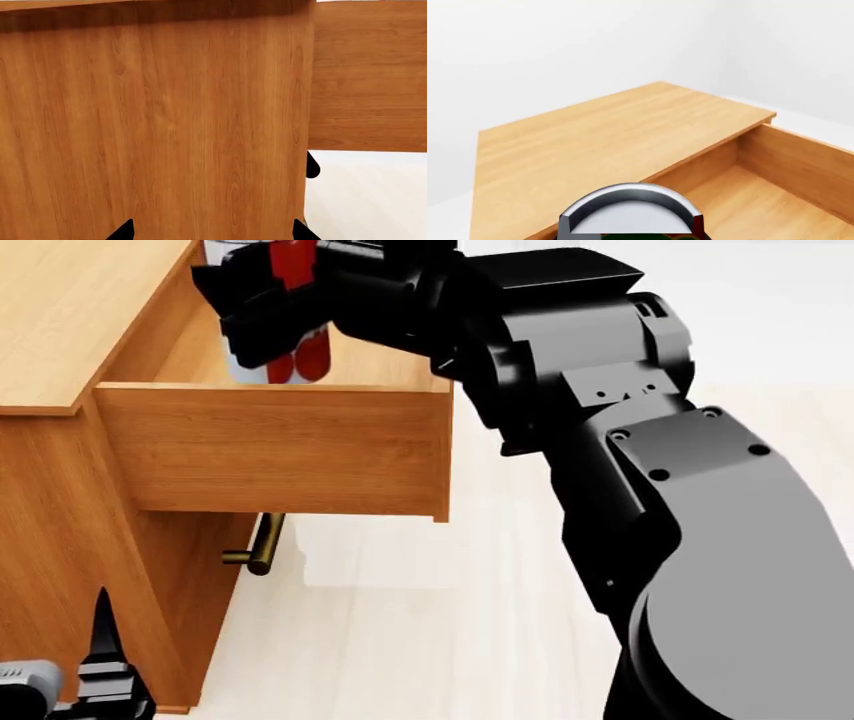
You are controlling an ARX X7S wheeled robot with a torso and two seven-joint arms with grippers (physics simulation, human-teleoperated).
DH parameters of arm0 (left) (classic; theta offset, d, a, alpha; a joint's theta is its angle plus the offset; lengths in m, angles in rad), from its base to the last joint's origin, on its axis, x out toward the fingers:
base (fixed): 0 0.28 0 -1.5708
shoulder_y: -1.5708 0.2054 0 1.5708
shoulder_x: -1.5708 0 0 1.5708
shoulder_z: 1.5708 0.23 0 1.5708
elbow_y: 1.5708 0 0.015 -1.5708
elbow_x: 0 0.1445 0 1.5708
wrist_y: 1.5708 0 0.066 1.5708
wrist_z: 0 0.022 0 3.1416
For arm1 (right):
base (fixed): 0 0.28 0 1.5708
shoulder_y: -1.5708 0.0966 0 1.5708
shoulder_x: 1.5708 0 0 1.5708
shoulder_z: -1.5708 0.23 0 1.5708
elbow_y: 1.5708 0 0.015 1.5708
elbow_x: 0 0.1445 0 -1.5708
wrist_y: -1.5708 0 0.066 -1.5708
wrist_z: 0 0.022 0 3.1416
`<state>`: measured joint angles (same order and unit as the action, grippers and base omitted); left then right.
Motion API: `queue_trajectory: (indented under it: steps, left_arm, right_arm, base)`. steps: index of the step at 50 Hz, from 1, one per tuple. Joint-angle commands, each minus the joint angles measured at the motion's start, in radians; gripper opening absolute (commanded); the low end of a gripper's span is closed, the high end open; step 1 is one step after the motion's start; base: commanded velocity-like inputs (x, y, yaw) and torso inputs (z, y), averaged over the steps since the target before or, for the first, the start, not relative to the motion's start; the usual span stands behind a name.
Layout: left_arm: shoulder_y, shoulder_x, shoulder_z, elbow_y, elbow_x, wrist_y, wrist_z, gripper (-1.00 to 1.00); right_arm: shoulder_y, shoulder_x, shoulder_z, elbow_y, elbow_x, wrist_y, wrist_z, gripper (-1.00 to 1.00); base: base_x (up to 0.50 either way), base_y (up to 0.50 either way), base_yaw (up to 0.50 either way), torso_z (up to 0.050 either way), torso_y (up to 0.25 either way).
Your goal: Put the ketchup in the top drawer of the cabinet.
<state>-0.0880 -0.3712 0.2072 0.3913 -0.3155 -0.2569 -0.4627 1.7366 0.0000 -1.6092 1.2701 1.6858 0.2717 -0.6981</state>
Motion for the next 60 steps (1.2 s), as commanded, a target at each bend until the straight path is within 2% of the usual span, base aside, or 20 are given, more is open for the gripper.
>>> queue_trajectory:
  steps: [1,41,42,60]
  left_arm:
    - [-0.004,-0.001,0.002,-0.005,-0.002,-0.002,-0.002,1.00]
    - [-0.009,-0.006,0.007,-0.018,-0.005,0.004,-0.011,1.00]
    - [-0.009,-0.006,0.007,-0.018,-0.005,0.005,-0.011,1.00]
    - [-0.013,-0.011,0.008,-0.012,-0.006,-0.003,-0.020,1.00]
  right_arm:
    - [-0.020,0.000,0.015,-0.001,-0.030,-0.029,-0.010,-1.00]
    - [-0.037,0.000,0.022,-0.002,-0.055,-0.034,0.019,-1.00]
    - [-0.041,0.000,0.021,-0.003,-0.059,-0.039,0.018,1.00]
    - [-0.040,0.000,0.027,-0.015,-0.066,-0.054,0.021,1.00]
  base:
    - [0.00,0.00,0.00,0.000,0.000]
    - [0.00,0.00,0.00,0.000,0.000]
    - [0.00,0.00,0.00,0.000,0.000]
    - [0.00,0.00,0.00,0.000,0.000]
